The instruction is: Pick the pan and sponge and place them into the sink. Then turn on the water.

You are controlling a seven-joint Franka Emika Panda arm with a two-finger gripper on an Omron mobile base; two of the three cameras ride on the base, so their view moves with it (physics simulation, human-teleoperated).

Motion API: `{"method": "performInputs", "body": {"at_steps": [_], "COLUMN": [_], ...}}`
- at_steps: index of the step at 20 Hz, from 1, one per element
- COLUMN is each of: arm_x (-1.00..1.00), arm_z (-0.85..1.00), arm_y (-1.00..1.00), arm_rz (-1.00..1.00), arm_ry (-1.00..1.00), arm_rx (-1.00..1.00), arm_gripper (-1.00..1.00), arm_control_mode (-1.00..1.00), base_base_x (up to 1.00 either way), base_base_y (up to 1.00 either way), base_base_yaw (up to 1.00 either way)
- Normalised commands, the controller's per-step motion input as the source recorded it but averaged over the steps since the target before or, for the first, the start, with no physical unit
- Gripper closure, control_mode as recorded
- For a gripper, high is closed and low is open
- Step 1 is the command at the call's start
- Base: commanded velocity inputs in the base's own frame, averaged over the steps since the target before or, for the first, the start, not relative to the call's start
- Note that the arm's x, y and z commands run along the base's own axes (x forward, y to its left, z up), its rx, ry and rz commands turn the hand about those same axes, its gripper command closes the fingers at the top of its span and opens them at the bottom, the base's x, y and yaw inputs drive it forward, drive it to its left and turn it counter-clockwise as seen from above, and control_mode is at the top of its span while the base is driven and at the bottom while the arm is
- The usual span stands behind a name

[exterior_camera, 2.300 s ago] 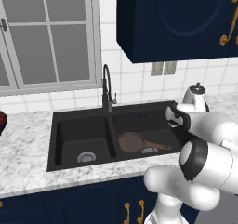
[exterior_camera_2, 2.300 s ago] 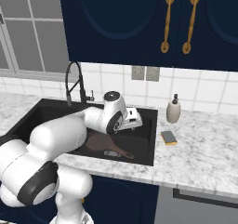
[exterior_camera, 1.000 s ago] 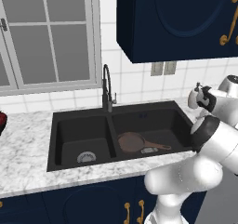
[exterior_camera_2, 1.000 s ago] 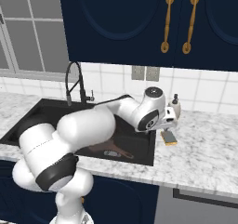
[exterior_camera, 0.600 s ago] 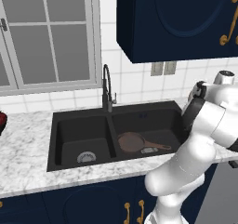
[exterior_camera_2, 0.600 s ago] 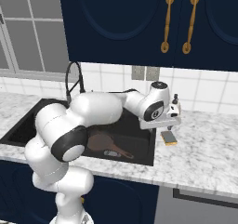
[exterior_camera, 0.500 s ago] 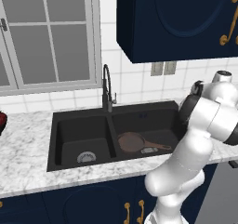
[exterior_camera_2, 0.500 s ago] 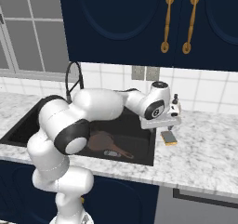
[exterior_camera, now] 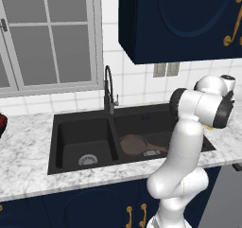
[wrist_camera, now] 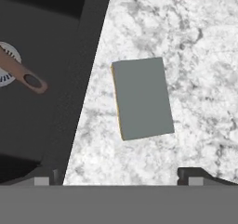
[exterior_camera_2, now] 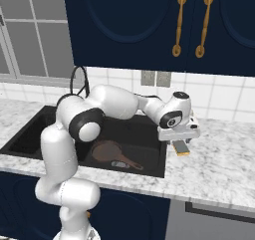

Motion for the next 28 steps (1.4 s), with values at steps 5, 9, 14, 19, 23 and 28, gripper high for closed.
{"method": "performInputs", "body": {"at_steps": [5, 9, 14, 19, 23, 28], "arm_x": [0.17, 0.38, 0.39, 0.14, 0.00, 0.00], "arm_z": [-0.34, -0.33, -0.32, -0.34, -0.40, -0.52], "arm_y": [-0.01, 0.00, -0.04, -0.12, -0.09, 0.00], "arm_rz": [0.00, 0.00, 0.00, 0.00, 0.00, 0.00], "arm_ry": [0.00, 0.00, 0.01, 0.00, 0.00, 0.02], "arm_rx": [0.00, 0.00, 0.00, 0.00, 0.00, 0.00], "arm_gripper": [-1.00, -1.00, -1.00, -1.00, -1.00, -1.00], "arm_control_mode": [-1.00, -1.00, -1.00, -1.00, -1.00, -1.00], "base_base_x": [0.00, 0.00, 0.00, 0.00, 0.00, 0.00], "base_base_y": [0.00, 0.00, 0.00, 0.00, 0.00, 0.00], "base_base_yaw": [0.00, 0.00, 0.00, 0.00, 0.00, 0.00]}}
